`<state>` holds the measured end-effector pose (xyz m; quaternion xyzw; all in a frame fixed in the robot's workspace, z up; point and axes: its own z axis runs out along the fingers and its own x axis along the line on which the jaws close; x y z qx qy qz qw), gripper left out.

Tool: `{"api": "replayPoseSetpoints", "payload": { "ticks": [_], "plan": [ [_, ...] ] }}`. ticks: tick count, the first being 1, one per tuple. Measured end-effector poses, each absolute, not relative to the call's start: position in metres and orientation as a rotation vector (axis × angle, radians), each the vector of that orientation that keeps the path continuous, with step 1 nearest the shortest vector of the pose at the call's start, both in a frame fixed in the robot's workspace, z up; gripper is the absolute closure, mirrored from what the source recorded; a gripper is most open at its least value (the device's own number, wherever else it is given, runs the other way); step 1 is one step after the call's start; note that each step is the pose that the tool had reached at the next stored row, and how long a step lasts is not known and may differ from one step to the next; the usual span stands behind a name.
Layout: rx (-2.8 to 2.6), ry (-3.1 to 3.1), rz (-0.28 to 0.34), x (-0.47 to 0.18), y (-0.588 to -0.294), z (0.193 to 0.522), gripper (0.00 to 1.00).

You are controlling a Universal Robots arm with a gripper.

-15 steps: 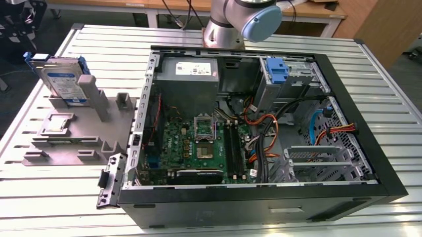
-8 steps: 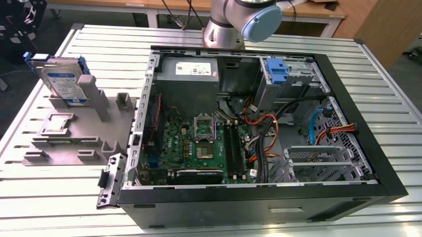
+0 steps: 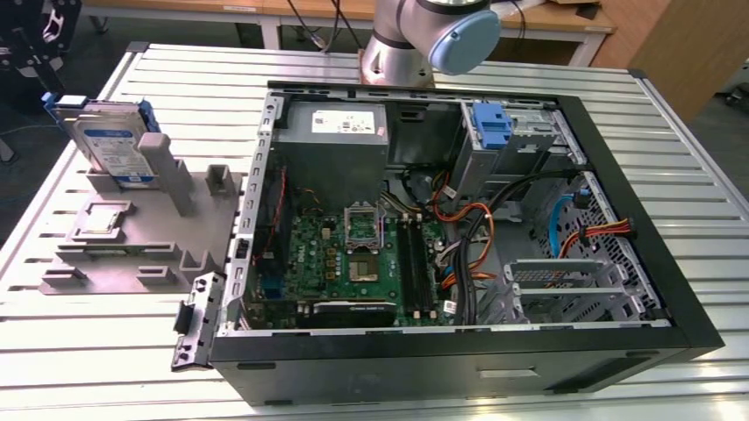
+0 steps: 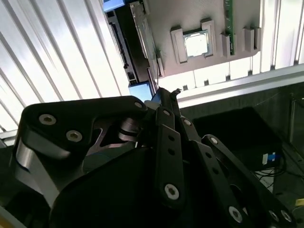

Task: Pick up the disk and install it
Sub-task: 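Pick up the disk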

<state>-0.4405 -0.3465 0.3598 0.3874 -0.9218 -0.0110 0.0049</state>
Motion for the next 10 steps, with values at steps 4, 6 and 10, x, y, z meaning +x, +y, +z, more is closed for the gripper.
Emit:
{"api": "replayPoseSetpoints", "payload": {
  "ticks": [4,6,10],
  "plan": [
    [1.292,-2.852,-0.034,-0.4405,-0.3466,0.3597,0.90],
    [1.322,-2.838,-0.034,-0.4405,-0.3466,0.3597,0.90],
    [1.373,-2.814,-0.033,-0.4404,-0.3465,0.3594,0.90]
  ]
}}
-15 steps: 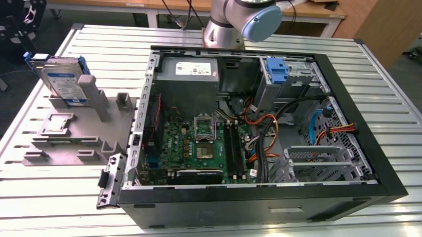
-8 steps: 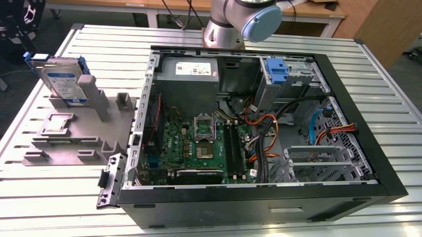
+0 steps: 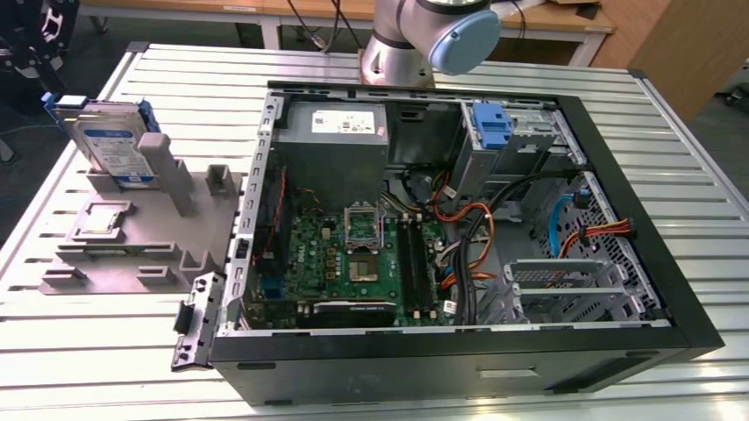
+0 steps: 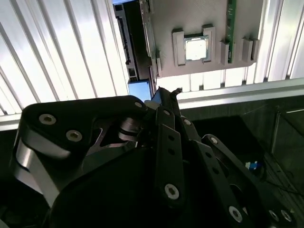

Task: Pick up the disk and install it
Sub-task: 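Pick up the disk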

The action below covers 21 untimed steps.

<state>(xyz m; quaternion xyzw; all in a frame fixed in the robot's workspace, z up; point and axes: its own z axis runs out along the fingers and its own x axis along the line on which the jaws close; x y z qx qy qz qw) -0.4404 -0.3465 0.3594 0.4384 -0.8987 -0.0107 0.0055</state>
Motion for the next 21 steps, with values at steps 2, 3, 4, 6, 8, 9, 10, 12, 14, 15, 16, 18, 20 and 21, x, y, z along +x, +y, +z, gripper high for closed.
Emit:
{"api": "replayPoseSetpoints", "payload": {
  "ticks": [2,3,4,6,8,9,10,12,14,15,16,18,20,21],
  "plan": [
    [1.405,-2.797,-0.033,-0.440,-0.347,0.359,0.90],
    [1.425,-2.788,-0.033,-0.440,-0.347,0.359,0.90],
    [1.446,-2.777,-0.033,-0.440,-0.347,0.359,0.90],
    [1.488,-2.754,-0.032,-0.440,-0.347,0.359,0.90],
    [1.526,-2.733,-0.032,-0.440,-0.346,0.358,0.90],
    [1.532,-2.729,-0.032,-0.441,-0.345,0.358,0.90],
    [1.537,-2.727,-0.032,-0.441,-0.344,0.358,0.90],
    [1.545,-2.722,-0.032,-0.440,-0.341,0.358,0.90],
    [1.551,-2.718,-0.032,-0.440,-0.338,0.358,0.90],
    [1.555,-2.716,-0.032,-0.440,-0.337,0.357,0.90],
    [1.562,-2.712,-0.032,-0.440,-0.336,0.357,0.90],
    [1.601,-2.688,-0.032,-0.440,-0.336,0.356,0.90],
    [1.651,-2.658,-0.031,-0.440,-0.336,0.356,0.90],
    [1.675,-2.643,-0.031,-0.440,-0.336,0.356,0.90]
  ]
}}
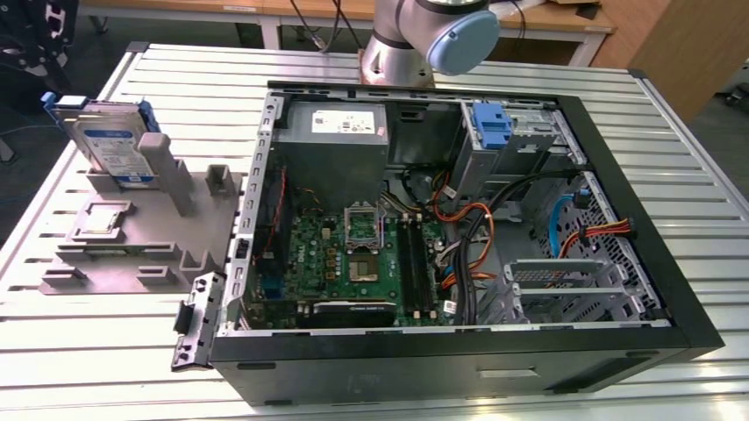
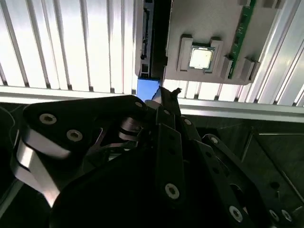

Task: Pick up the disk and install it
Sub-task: 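Pick up the disk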

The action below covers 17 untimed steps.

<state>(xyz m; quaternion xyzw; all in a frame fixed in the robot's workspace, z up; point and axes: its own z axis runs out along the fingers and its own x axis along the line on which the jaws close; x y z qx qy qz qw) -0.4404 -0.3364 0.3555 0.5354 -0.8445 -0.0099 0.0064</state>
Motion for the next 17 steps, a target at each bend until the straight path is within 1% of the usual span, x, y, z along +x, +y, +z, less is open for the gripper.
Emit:
{"api": "replayPoseSetpoints", "payload": {
  "ticks": [6,7,8,9,10,12,13,15,16,17],
  "plan": [
    [1.762,-2.585,-0.030,-0.441,-0.334,0.353,0.89],
    [1.763,-2.584,-0.030,-0.441,-0.334,0.353,0.84],
    [1.763,-2.584,-0.030,-0.442,-0.333,0.352,0.84],
    [1.765,-2.582,-0.030,-0.443,-0.333,0.351,0.77],
    [1.771,-2.578,-0.030,-0.444,-0.333,0.349,0.77],
    [1.800,-2.559,-0.031,-0.444,-0.333,0.346,0.65],
    [1.817,-2.546,-0.030,-0.444,-0.333,0.345,0.65],
    [1.853,-2.520,-0.030,-0.444,-0.333,0.342,0.53],
    [1.870,-2.507,-0.030,-0.444,-0.333,0.341,0.53],
    [1.884,-2.496,-0.030,-0.444,-0.333,0.340,0.47]
  ]
}}
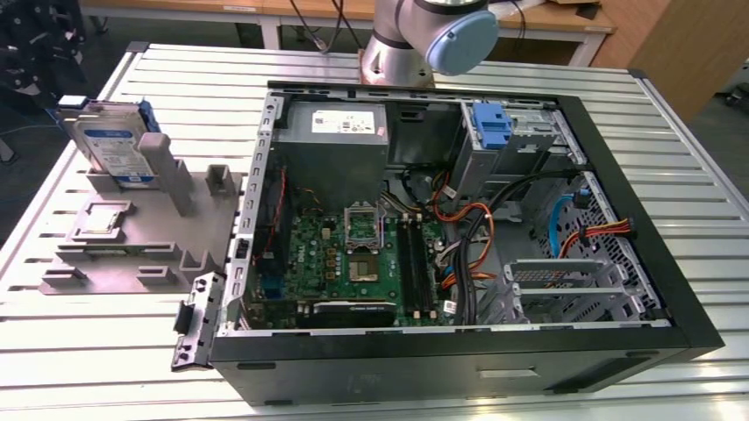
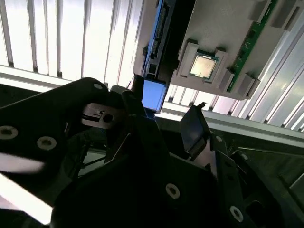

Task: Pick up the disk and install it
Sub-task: 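Pick up the disk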

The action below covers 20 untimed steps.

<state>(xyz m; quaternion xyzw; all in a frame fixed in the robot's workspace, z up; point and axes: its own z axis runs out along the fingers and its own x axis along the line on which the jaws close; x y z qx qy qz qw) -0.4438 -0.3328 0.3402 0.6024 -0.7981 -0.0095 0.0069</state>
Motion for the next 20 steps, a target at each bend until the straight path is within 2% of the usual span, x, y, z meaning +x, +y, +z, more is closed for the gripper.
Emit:
{"api": "replayPoseSetpoints", "payload": {
  "ticks": [1,2,3,10,20],
  "plan": [
    [1.896,-2.487,-0.029,-0.444,-0.333,0.339,0.42],
    [1.907,-2.479,-0.029,-0.444,-0.332,0.338,0.42],
    [1.918,-2.472,-0.030,-0.444,-0.332,0.337,0.35],
    [2.016,-2.403,-0.047,-0.451,-0.332,0.321,0.35],
    [2.131,-2.316,-0.034,-0.455,-0.332,0.310,0.35]
  ]
}}
